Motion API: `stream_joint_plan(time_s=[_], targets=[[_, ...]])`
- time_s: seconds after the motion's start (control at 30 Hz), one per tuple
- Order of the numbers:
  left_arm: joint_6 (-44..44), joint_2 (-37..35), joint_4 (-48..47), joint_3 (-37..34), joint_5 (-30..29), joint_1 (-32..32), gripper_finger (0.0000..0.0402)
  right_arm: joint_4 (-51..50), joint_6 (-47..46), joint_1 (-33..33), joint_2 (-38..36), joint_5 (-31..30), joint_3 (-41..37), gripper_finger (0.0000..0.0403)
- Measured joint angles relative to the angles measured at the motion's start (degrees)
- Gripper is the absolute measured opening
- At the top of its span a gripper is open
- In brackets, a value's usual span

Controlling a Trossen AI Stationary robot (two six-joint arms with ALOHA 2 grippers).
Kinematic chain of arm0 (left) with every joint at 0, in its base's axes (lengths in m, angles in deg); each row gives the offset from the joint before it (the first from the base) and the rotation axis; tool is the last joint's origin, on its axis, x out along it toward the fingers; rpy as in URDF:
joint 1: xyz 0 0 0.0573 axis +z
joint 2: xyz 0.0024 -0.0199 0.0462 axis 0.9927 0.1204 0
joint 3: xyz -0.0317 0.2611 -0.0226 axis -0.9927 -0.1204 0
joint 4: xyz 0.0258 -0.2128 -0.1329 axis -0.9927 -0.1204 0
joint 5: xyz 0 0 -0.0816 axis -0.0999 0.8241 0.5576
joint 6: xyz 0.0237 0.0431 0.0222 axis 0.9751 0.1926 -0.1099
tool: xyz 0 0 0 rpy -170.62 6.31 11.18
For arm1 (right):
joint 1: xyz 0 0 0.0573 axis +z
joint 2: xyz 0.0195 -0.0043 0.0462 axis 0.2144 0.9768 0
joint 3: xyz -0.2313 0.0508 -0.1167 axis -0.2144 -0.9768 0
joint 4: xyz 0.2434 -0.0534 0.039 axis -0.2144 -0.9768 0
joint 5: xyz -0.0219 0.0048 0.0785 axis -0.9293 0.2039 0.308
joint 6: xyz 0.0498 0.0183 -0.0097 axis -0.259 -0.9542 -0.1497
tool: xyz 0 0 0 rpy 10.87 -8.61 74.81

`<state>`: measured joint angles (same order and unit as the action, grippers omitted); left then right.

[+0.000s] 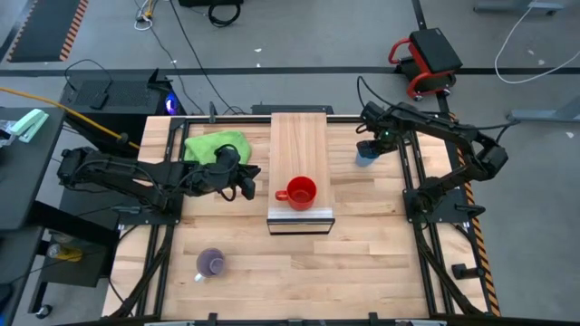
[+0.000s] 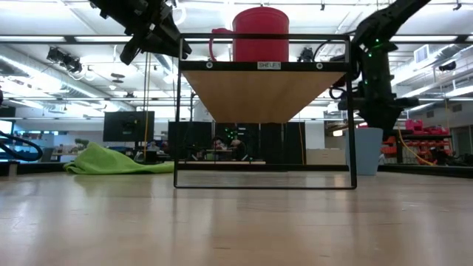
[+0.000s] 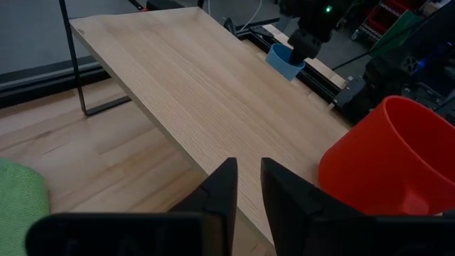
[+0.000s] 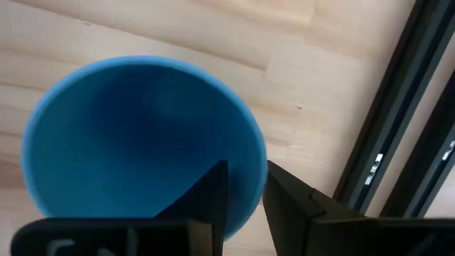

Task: Stack small to large cups/mugs on shelf
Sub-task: Put the blue cup on the shelf

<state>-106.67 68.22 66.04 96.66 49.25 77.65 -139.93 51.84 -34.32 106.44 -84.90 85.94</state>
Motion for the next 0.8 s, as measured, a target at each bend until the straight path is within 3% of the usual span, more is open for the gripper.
stream_joint_plan(time_s=[0.8], targets=[[0.0,0.0,0.0,0.0,0.0,0.0,0.0066,1.1,-0.5,0.0,0.0,0.0,1.9,0.0091]])
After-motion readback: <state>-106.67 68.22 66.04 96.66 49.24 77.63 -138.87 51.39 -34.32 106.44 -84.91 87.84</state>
